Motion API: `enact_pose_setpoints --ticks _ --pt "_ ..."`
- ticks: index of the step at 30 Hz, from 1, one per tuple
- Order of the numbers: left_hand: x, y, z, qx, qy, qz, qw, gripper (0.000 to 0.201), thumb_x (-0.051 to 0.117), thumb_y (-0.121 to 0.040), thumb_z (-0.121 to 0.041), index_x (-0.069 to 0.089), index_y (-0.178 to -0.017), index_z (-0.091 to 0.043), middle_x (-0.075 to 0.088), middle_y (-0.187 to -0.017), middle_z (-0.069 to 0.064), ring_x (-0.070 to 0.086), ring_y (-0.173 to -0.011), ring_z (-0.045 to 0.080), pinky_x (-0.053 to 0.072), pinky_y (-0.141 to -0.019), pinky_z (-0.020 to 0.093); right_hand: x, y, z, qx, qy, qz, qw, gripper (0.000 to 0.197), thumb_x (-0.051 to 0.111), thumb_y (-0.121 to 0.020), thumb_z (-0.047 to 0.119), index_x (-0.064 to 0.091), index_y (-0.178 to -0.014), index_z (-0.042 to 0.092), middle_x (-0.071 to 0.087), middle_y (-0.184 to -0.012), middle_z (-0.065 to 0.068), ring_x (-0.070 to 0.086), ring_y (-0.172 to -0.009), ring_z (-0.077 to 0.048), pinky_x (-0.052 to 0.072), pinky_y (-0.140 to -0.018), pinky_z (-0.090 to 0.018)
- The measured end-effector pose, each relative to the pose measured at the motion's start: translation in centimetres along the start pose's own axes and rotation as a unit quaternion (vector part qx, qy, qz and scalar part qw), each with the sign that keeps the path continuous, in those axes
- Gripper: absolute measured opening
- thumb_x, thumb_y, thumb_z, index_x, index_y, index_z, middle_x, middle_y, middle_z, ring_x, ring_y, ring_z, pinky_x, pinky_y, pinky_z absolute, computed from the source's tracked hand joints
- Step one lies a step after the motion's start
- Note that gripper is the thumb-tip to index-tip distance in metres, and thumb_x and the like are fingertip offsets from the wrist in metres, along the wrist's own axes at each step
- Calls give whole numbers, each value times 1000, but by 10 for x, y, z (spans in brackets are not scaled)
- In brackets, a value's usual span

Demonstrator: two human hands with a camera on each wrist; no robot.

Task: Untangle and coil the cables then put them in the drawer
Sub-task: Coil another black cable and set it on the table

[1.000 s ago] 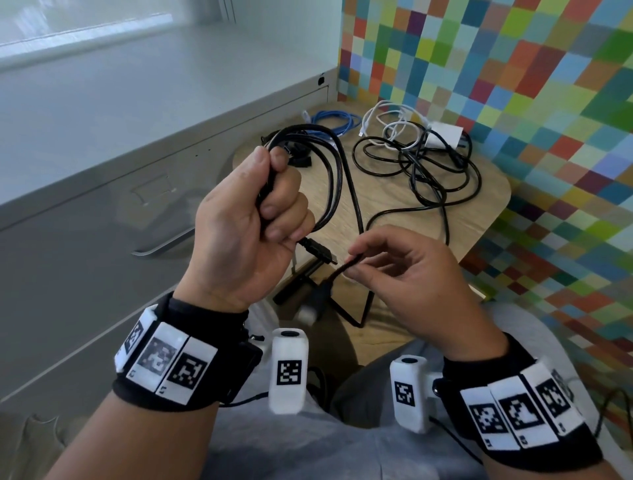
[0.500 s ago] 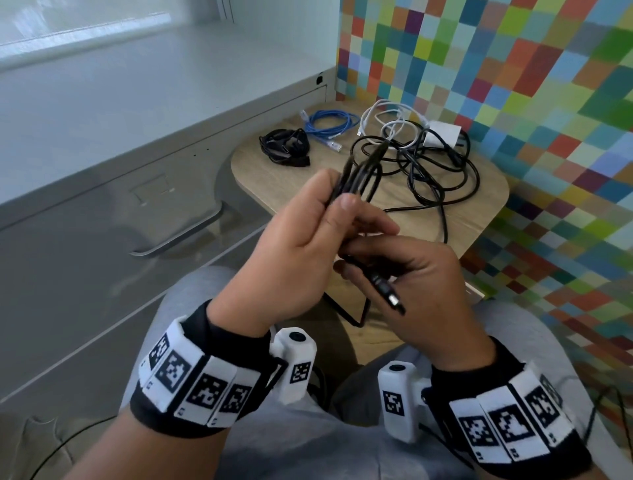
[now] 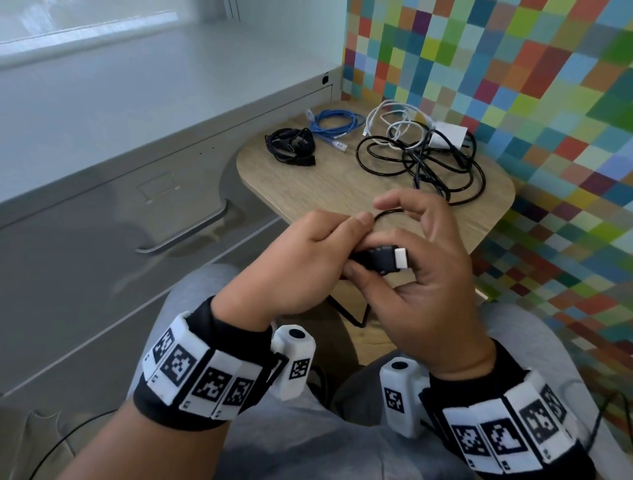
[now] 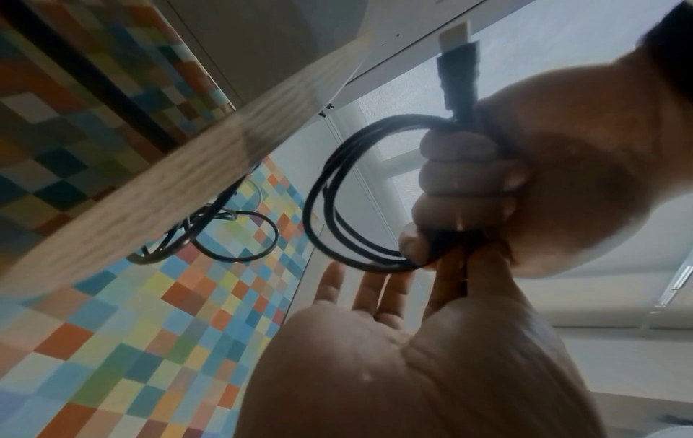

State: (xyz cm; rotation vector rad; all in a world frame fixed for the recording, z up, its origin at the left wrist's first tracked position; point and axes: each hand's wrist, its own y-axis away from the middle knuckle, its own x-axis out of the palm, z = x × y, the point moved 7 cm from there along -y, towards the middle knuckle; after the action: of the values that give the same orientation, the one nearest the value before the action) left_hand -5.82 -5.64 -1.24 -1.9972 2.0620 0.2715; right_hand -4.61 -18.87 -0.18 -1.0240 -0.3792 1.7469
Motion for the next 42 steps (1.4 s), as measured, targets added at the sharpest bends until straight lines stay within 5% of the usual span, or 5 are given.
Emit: enact_pose_setpoints --ticks 13,21,29,33,42 --pt "13 -5 11 16 226 22 974 29 51 -101 -3 52 -129 -9 53 -69 -2 55 -64 17 57 -86 43 -8 8 -61 337 -241 -145 898 25 58 -106 39 58 -89 19 53 -61 4 48 -46 -15 39 -48 -26" --pt "11 -8 10 31 367 31 929 30 46 -101 -10 59 -128 -12 46 -76 3 32 -46 7 50 -56 27 5 6 -54 410 -431 -134 793 30 46 -110 31 53 -99 5 57 -67 -7 37 -42 -13 31 -40 -23" --pt "9 -16 23 8 46 -53 998 18 56 -105 -10 69 -115 -17 68 -80 -6 64 -64 13 54 -64 29 6 13 -56 429 -426 -197 772 33 43 -112 35 54 -105 5 58 -71 -8 49 -48 -17 32 -41 -24" --pt "23 -13 25 -13 185 40 982 16 54 -102 -15 66 -99 -5 60 -78 29 68 -83 46 58 -91 52 2 9 -58 425 -428 -192 774 39 39 -112 41 54 -108 5 55 -68 -11 42 -43 -17 28 -38 -21" --pt "6 -13 27 -72 443 -60 892 40 54 -90 -53 50 -75 -17 29 -56 -5 31 -45 9 52 -56 29 13 8 -55 447 -485 -155 736 25 50 -108 24 63 -103 3 74 -89 -6 71 -65 -23 57 -54 -34"
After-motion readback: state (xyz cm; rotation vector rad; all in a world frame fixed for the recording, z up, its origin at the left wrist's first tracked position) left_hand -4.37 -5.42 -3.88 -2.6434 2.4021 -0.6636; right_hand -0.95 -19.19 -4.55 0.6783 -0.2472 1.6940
